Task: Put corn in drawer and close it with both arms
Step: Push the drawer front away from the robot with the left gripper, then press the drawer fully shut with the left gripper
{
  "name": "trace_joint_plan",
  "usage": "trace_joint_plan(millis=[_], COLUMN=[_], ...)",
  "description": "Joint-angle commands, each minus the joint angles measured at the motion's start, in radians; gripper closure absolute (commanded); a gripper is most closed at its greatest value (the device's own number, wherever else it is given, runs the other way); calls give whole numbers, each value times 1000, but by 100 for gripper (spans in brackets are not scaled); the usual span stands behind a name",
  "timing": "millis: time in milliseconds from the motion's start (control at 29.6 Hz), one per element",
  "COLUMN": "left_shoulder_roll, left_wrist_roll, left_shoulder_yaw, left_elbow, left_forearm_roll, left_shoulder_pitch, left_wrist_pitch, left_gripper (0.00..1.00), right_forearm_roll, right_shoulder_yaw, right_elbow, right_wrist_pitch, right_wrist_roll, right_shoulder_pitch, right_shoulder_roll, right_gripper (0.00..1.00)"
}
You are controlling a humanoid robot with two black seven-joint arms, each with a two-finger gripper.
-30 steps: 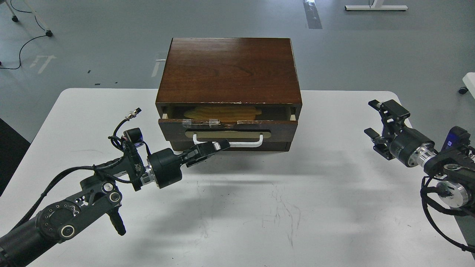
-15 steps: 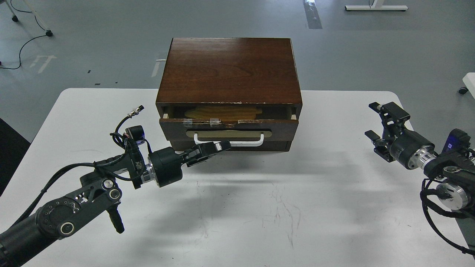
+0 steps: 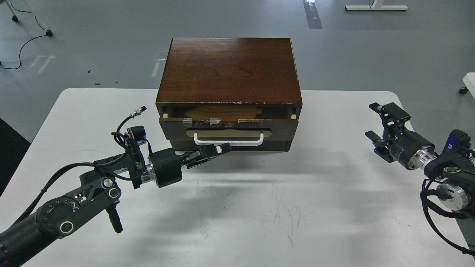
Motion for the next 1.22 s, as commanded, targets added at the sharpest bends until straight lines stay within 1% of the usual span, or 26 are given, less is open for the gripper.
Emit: trace_joint_plan(millis=[0,473,945,1181], left_shoulder_roll=[1,-3,-17,-22], left_wrist_roll=[1,1,1,1], left_shoulder_yaw=[-1,-7,-7,-5], left_elbow=[8,12,73,74], left_forearm_roll=[0,-12,-15,-17], left_shoulder_pitch=[0,-8,-46,-49], left_wrist_pitch=[1,13,25,25], left_gripper=[100,100,100,100], right_forearm_roll=[0,0,0,0], right_shoulder_yaw=[0,0,2,2], right_elbow=[-1,1,1,1], right_wrist_pitch=[0,-6,-9,-15], right_wrist_roll=[0,0,0,0], right_shoulder_pitch=[-2,-11,-16,-19], right_shoulder_roll=[0,2,0,0], right_gripper=[1,1,1,1])
